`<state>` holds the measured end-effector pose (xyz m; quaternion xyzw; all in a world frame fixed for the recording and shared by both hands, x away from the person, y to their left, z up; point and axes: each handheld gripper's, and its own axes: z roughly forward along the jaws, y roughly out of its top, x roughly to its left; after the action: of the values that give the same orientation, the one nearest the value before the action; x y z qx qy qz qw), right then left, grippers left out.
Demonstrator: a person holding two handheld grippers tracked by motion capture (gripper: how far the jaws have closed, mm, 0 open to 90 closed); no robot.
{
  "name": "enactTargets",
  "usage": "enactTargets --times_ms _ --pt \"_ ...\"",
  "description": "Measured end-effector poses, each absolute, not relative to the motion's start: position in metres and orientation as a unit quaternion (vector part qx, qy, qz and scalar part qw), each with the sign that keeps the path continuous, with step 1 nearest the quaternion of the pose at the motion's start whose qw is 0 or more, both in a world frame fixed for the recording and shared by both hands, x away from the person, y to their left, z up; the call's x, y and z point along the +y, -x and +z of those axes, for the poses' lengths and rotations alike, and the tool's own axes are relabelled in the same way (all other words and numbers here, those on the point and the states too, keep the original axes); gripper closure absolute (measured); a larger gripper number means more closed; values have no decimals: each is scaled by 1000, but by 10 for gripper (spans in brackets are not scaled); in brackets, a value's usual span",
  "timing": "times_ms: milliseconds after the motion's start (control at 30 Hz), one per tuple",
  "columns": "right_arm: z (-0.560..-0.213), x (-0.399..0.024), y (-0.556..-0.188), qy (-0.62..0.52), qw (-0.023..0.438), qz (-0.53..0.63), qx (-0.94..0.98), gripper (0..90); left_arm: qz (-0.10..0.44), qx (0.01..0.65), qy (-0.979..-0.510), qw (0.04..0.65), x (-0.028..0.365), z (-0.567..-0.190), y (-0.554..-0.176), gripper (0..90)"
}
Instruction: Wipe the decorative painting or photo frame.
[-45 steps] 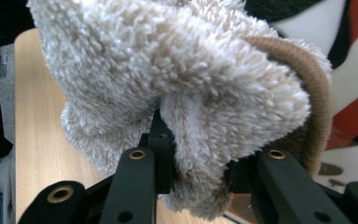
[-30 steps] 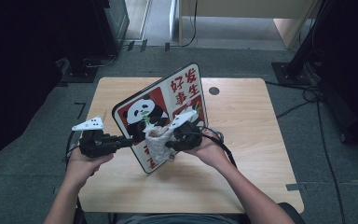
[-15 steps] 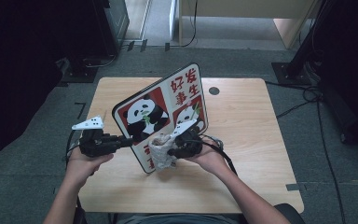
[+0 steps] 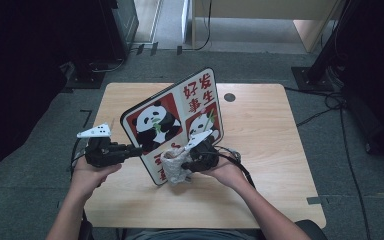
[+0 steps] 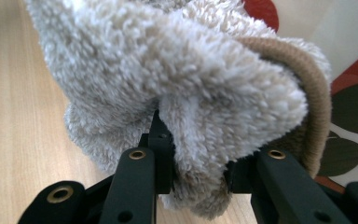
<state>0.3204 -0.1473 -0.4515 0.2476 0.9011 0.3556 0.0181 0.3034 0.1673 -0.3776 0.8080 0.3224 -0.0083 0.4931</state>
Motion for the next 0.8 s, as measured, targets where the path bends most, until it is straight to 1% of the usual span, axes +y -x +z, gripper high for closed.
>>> enactTargets --times_ms 300,600,800 --pt "-442 -151 -320 -251 16 361 898 695 -10 320 -805 501 170 -376 -303 694" --pt "-429 -156 -319 -267 2 371 889 701 -15 312 -811 496 171 -374 -301 690" --pt "-412 -159 -318 -269 5 384 883 701 -14 316 -806 499 177 -373 -299 685"
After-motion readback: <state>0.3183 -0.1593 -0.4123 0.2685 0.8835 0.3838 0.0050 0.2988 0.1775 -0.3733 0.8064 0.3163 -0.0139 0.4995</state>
